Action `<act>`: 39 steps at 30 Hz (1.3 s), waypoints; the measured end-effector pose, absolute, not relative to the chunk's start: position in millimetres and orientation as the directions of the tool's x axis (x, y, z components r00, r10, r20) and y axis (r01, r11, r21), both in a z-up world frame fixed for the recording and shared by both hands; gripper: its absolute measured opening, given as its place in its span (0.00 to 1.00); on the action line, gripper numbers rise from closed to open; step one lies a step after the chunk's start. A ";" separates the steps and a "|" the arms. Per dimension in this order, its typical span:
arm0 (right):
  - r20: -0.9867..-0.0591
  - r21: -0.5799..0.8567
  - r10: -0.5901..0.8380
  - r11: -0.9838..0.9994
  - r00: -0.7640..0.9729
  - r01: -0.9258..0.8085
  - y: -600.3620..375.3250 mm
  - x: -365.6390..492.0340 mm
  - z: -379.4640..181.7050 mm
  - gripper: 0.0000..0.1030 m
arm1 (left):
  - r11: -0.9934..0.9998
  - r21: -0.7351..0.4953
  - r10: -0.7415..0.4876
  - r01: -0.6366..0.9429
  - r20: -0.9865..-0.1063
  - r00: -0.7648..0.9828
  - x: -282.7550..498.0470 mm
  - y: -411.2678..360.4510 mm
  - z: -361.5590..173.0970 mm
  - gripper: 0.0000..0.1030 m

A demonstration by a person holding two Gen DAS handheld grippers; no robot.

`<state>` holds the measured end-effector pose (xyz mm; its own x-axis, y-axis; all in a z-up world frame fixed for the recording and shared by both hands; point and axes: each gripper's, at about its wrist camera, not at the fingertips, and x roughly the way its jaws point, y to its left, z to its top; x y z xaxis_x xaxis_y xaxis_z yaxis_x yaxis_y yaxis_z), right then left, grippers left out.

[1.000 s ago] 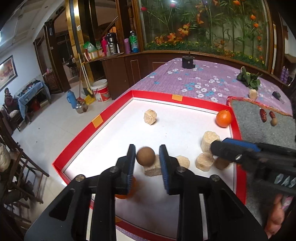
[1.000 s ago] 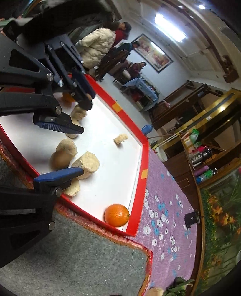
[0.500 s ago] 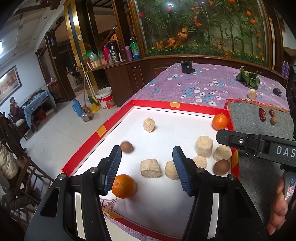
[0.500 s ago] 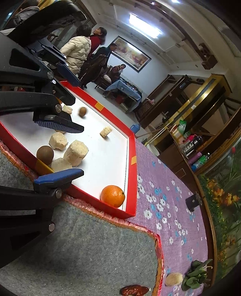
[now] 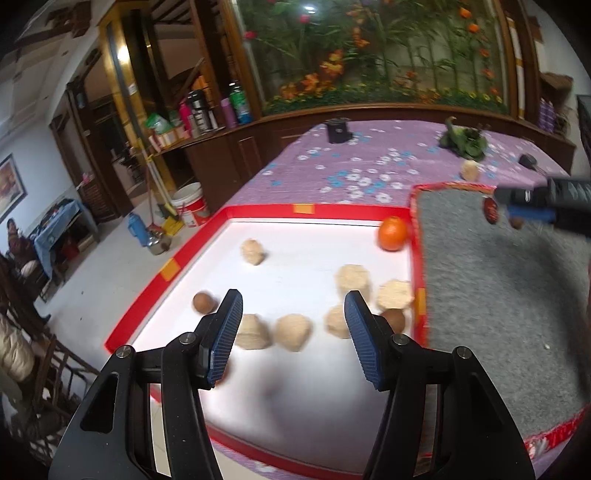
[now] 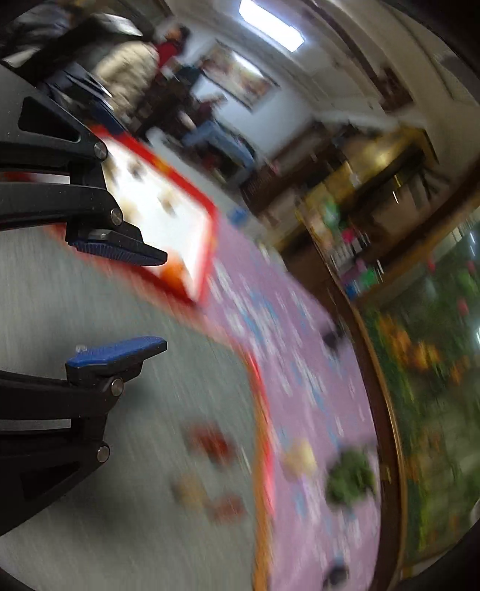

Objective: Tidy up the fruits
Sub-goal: 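Move the right tool to the mat and grasp a red date, then grasp a brown nut with the left tool while the right tool holds the date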

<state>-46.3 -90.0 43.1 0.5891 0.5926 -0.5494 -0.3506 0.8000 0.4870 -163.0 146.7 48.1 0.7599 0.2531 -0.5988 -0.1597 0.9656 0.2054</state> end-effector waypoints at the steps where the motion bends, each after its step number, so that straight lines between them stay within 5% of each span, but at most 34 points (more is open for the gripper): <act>1: -0.581 0.450 0.528 0.842 0.620 -0.296 -109.0 -35.3 44.1 0.37 | 0.969 0.205 0.238 -0.140 -0.603 0.761 -161.5 139.5 47.7 0.56; 4: -0.665 0.357 0.371 0.920 0.648 -0.160 -146.4 -5.0 41.2 0.38 | 0.975 0.202 0.197 -0.089 -0.615 0.763 -156.0 120.4 47.8 0.56; 8: -0.745 0.351 0.340 0.931 0.574 -0.097 -165.8 32.8 25.7 0.38 | 0.980 0.200 0.123 0.008 -0.634 0.763 -148.8 90.2 52.3 0.56; 15: -0.760 0.214 0.246 0.969 0.602 -0.126 -152.9 42.9 12.1 0.17 | 0.965 0.175 -0.031 0.194 -0.662 0.749 -120.1 31.8 66.3 0.56; 22: -0.694 0.515 0.460 0.855 0.554 -0.064 -206.8 53.3 7.6 0.16 | 0.939 0.121 -0.141 0.321 -0.715 0.684 -69.7 -26.0 54.9 0.56; 28: -0.697 0.569 0.461 0.822 0.550 0.032 -233.5 57.1 3.2 0.16 | 0.929 0.088 -0.174 0.359 -0.751 0.637 -26.3 -59.6 41.6 0.56; 39: -0.704 0.572 0.460 0.819 0.541 0.049 -232.6 59.0 3.5 0.17 | 0.919 0.066 -0.182 0.389 -0.805 0.564 10.7 -75.6 14.4 0.29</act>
<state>59.0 -232.6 3.5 0.5406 0.4599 -0.7045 0.0486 0.8189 0.5719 10.7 -75.6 14.4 0.5645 -0.1817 -0.8052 0.3894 0.9187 0.0656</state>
